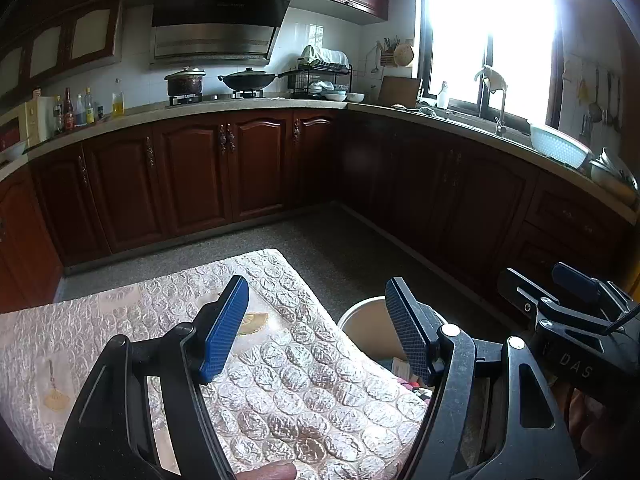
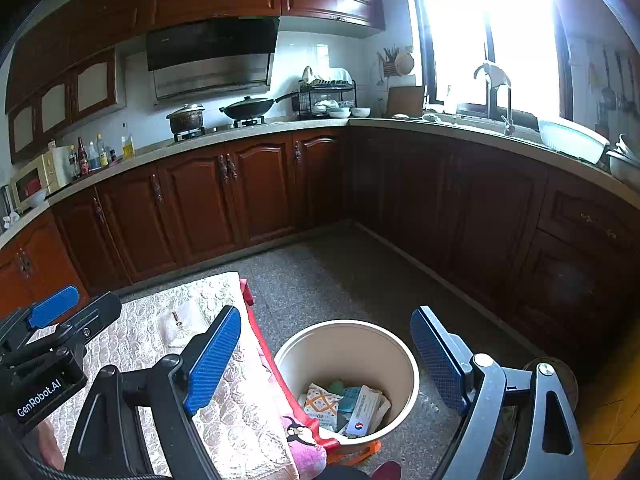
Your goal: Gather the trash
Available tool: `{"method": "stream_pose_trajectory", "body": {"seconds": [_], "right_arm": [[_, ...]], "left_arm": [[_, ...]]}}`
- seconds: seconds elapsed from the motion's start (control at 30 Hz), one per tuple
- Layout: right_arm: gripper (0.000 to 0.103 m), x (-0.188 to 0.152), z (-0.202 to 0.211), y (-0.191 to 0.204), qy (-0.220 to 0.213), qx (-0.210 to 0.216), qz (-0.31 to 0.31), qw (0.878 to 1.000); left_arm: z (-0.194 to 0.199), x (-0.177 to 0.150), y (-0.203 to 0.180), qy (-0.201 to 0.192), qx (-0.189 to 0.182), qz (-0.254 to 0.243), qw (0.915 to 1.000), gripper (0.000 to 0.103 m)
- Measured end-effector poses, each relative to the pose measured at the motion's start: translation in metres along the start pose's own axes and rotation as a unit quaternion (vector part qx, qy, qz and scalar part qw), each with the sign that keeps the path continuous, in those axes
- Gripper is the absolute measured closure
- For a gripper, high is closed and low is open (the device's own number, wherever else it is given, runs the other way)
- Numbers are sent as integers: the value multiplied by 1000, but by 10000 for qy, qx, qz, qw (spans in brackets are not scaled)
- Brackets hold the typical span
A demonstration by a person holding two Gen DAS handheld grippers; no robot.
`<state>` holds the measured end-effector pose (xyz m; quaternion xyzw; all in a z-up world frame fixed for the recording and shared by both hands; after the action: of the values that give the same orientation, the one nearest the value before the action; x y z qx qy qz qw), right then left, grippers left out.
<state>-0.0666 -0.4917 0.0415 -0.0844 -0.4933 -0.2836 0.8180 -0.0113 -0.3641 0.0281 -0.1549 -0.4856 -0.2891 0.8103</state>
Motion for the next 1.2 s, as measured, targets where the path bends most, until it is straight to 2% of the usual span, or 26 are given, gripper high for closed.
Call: {"method": "stream_pose_trajectory", "body": {"seconds": [1.2], "right_arm": [[18,-1,-18,-2,129,68,99,9998]], "left_arm": [[-2,-5,-1,77,-1,48,10000,33]]}}
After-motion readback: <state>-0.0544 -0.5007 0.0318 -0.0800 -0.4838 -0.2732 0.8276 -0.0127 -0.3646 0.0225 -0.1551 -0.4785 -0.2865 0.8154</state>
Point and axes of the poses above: each gripper's, at about its wrist camera, not at the fingertips, and z roughly against the way its jaws point, y to its left, x to its top, the point moved 7 cm from there along -z, roughly the way its jaws point, and after that the axes turned 6 degrees about -z, right-handed, at the moved point
